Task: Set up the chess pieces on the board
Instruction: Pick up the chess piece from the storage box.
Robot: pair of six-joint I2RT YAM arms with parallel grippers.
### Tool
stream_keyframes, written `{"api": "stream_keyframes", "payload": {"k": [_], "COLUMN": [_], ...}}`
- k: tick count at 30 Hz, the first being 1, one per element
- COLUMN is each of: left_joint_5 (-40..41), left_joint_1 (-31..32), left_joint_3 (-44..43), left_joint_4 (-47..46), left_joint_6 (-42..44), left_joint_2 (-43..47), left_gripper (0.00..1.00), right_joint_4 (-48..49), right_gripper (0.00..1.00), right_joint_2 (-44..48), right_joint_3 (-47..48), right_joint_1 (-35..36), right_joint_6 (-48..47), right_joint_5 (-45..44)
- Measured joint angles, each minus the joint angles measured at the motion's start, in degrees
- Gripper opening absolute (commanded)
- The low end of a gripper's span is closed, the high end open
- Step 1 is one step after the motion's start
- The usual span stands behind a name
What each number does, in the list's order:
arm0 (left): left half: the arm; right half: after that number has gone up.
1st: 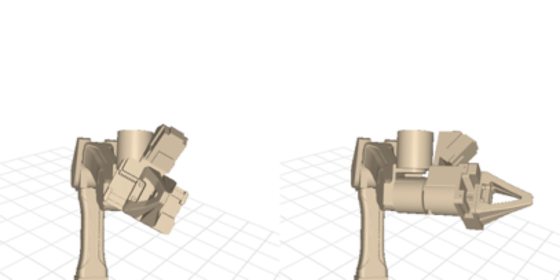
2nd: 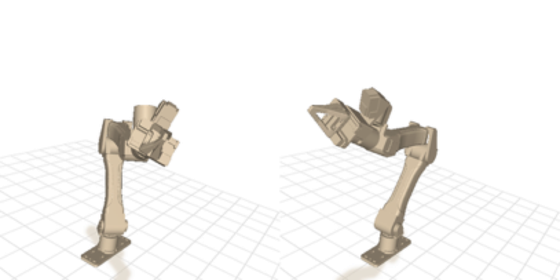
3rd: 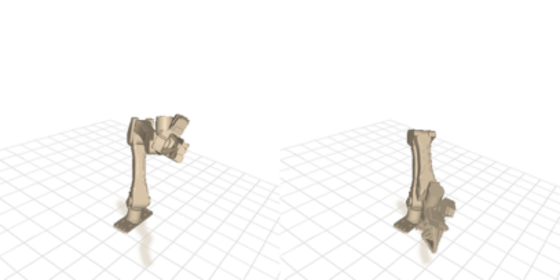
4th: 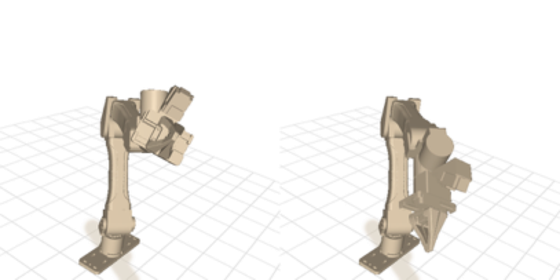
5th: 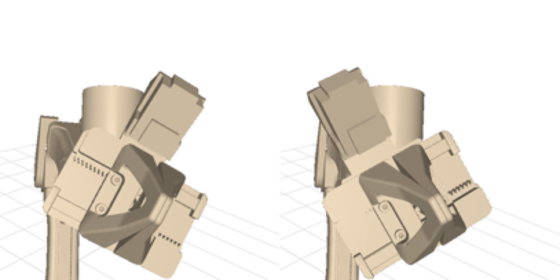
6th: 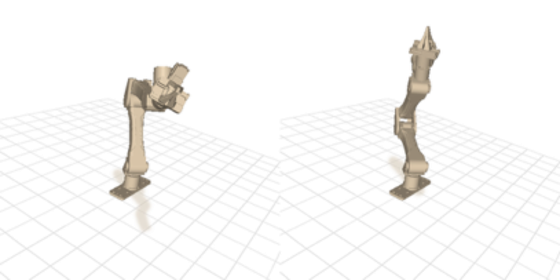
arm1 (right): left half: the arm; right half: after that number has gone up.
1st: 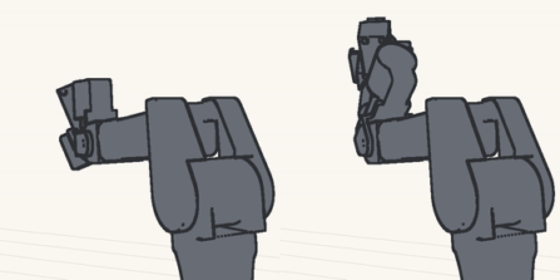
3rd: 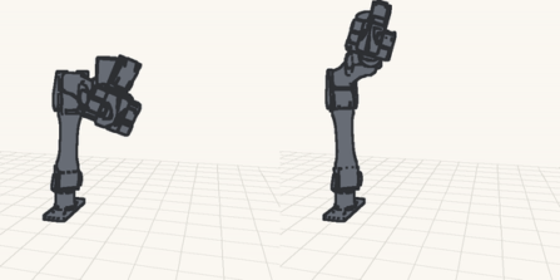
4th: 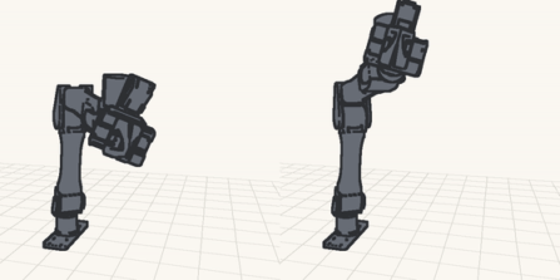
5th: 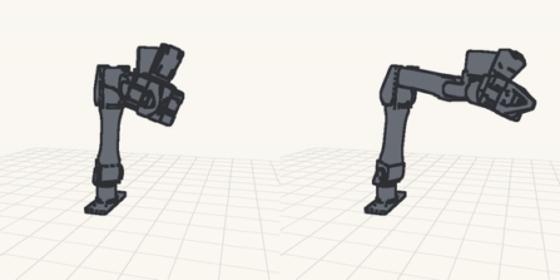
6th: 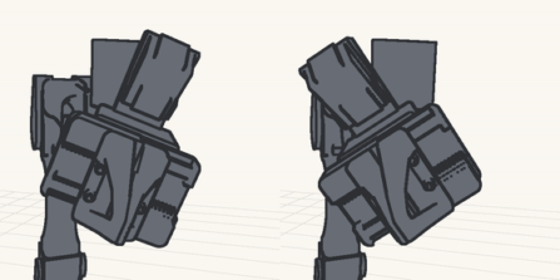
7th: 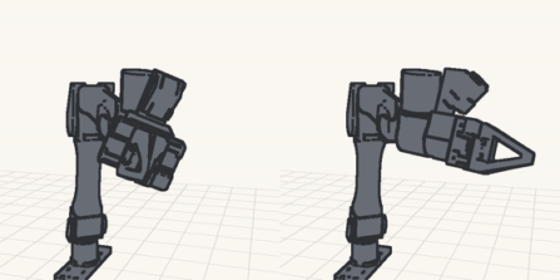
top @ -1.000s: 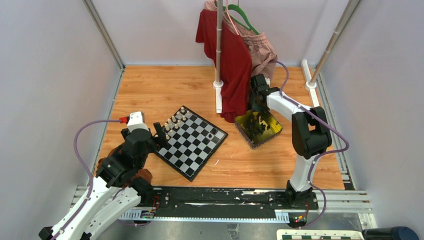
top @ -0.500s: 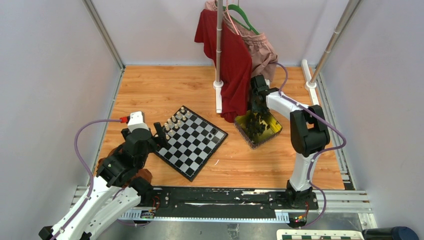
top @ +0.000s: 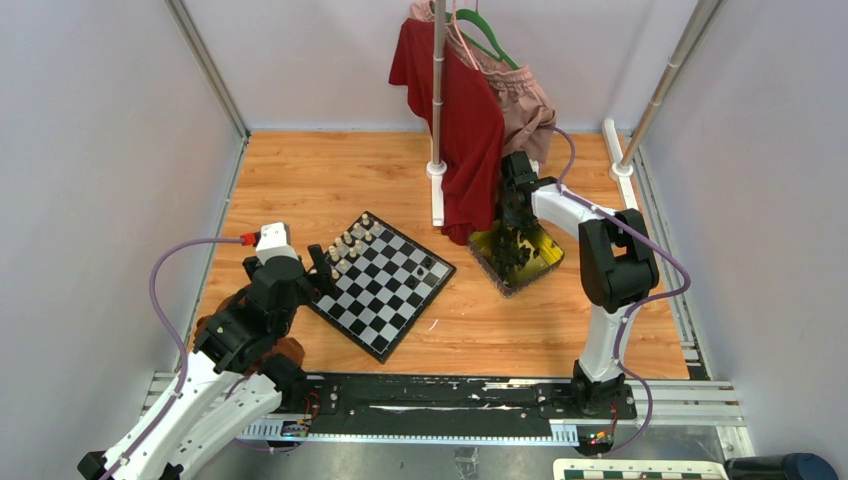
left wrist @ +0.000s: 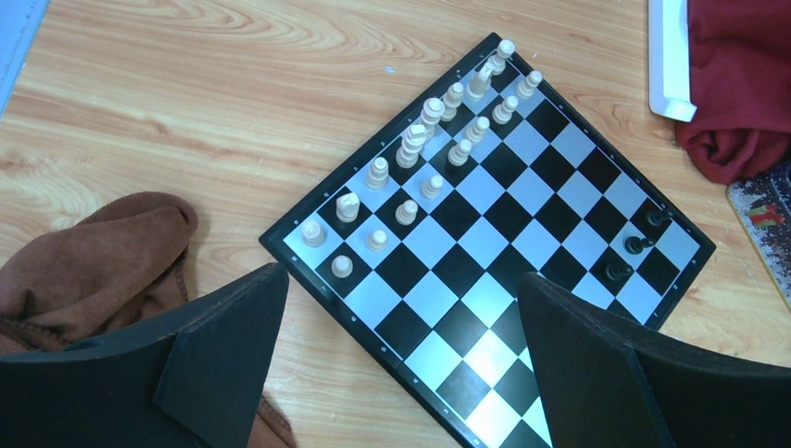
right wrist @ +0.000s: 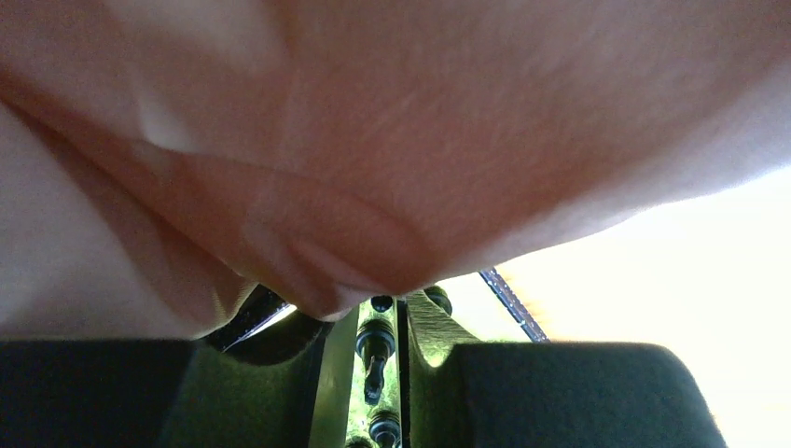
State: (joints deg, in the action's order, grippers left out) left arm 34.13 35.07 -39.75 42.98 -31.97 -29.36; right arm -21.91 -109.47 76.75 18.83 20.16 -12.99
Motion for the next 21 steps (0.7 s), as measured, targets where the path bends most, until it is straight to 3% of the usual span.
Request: {"api": "stream_keyframes", "payload": {"k": [9, 15, 21], "left_joint_5": [0.0, 0.0, 0.0], "left_joint_1": [0.0, 0.0, 0.0], "left_joint_3": [0.0, 0.0, 0.0], "left_joint_4": [0.0, 0.0, 0.0], "left_joint_6": [0.0, 0.0, 0.0], "left_joint_2": [0.0, 0.0, 0.0], "left_gripper": [1.0, 1.0, 1.0], "right_joint_4": [0.6, 1.0, 1.0], "right_gripper": [0.13, 0.0, 0.0], "right_joint_2": [0.0, 0.0, 0.0], "right_joint_3": [-0.7, -0.9, -0.9], "right_joint_1": [-0.1, -0.1, -0.1], "right_joint_6": [0.3, 0.4, 0.4], "right_joint_5": [0.0, 0.0, 0.0]}}
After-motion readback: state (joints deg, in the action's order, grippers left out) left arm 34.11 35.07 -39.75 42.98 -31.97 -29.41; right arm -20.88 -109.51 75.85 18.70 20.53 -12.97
